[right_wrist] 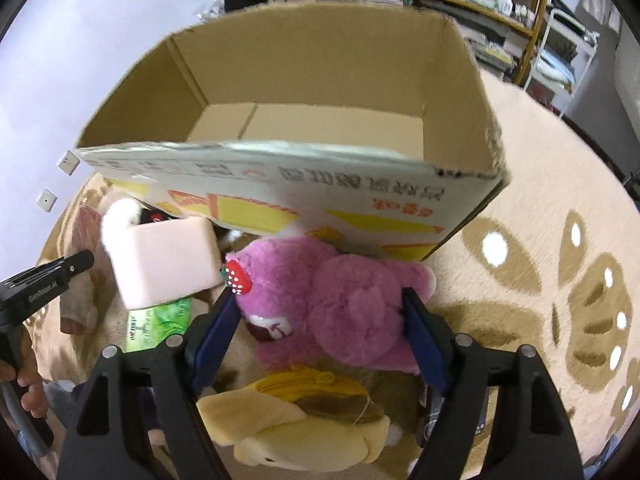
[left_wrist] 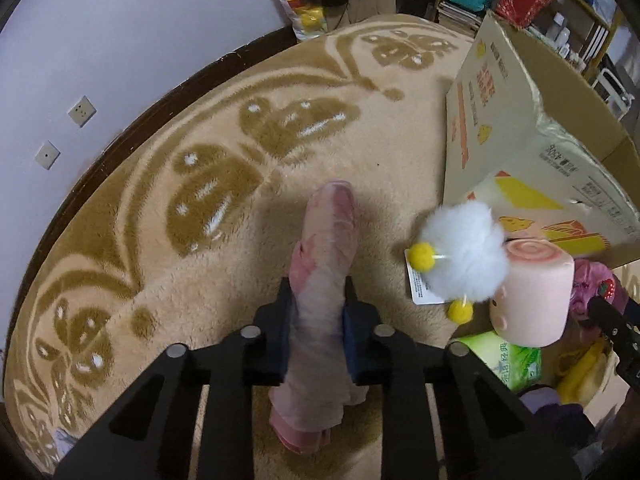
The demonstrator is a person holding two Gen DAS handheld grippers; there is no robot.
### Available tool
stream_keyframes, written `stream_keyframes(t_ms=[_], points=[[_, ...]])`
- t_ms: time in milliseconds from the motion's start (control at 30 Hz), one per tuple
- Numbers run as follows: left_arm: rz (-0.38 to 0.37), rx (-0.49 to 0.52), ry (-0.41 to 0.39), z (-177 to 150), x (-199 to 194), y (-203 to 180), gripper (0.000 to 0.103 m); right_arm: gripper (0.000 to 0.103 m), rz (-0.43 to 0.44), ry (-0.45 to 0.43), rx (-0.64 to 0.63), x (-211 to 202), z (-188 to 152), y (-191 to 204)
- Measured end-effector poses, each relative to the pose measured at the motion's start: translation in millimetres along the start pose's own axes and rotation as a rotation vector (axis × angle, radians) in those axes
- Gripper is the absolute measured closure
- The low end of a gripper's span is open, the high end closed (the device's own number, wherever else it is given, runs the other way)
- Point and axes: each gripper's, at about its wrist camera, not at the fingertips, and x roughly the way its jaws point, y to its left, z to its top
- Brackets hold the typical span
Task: Organize soft objects
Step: 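Carry pink roll and pink bear into the box with both tools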
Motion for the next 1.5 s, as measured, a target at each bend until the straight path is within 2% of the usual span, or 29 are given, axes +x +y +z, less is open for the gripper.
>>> stream_keyframes(t_ms=[100,233,433,600,667,833,933,1200,1333,1500], points=[[-0.04,0.008,-0.007,-1,-7,2,0.087,0.02,-0.008,-0.023,-0.011,-11,0,1],[-0.056,0.031,-0.087,-1,-27,0,0.087,0.02,-0.005,-0.055,0.0,-34,-1,-7],[-0.075,0.032,-0.198,-2,-63,1,0.087,0.02,-0.007,-0.167,0.018,-78,-7,-9],[-0.087,0.085,-0.332,-4,-107,-5,0.087,0.02,-0.015,-0.276,0.014,-121,-11,-4],[-0.092,0.115,-0.393,-2,-126,-11,0.087,0.02,-0.051,-0.331,-0.002,-137,-11,-1],[-0.116,0.16,-0.51,11,-163,-27,0.087,0.02,-0.055,-0.444,0.0,-165,-2,3],[-0.133,0.168,-0.562,25,-179,-38,0.087,0.02,-0.091,-0.5,-0.008,-176,2,8],[-0.155,0.236,-0.63,60,-191,-73,0.087,0.019,-0.077,-0.544,0.013,-174,37,0],[-0.165,0.268,-0.619,75,-181,-89,0.087,0.019,-0.076,-0.563,0.0,-169,50,-5],[-0.189,0.302,-0.559,88,-158,-103,0.087,0.019,-0.057,-0.538,-0.014,-152,59,-12]])
